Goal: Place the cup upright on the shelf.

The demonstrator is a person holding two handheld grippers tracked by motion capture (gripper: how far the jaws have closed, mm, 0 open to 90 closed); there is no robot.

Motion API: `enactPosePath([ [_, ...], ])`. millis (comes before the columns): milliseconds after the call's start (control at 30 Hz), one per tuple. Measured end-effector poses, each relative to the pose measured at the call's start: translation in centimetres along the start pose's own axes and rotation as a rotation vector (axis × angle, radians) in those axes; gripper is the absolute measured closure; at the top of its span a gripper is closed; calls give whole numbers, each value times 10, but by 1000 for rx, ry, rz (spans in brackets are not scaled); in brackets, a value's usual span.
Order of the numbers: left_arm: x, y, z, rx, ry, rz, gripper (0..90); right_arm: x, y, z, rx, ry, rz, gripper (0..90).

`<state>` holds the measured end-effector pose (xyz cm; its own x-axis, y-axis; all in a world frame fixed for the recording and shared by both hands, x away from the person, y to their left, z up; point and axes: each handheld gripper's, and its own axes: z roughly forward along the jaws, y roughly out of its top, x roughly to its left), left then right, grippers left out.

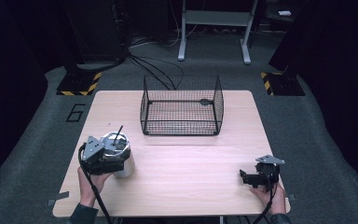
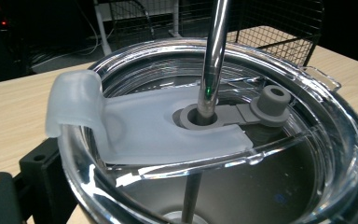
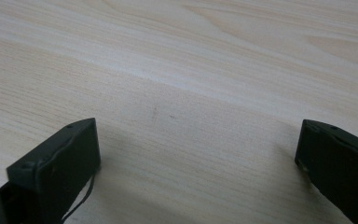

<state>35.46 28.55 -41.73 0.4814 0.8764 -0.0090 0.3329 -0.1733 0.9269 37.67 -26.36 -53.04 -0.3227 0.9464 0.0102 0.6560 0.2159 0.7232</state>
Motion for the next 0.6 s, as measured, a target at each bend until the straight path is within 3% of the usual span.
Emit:
enactPosePath([
  [233, -8, 5, 12, 15, -38, 18, 33, -1, 1, 1, 1, -9, -17, 0],
  [600, -20, 20, 31, 22, -90, 63, 33, 0, 1, 0, 4, -16, 2, 0],
])
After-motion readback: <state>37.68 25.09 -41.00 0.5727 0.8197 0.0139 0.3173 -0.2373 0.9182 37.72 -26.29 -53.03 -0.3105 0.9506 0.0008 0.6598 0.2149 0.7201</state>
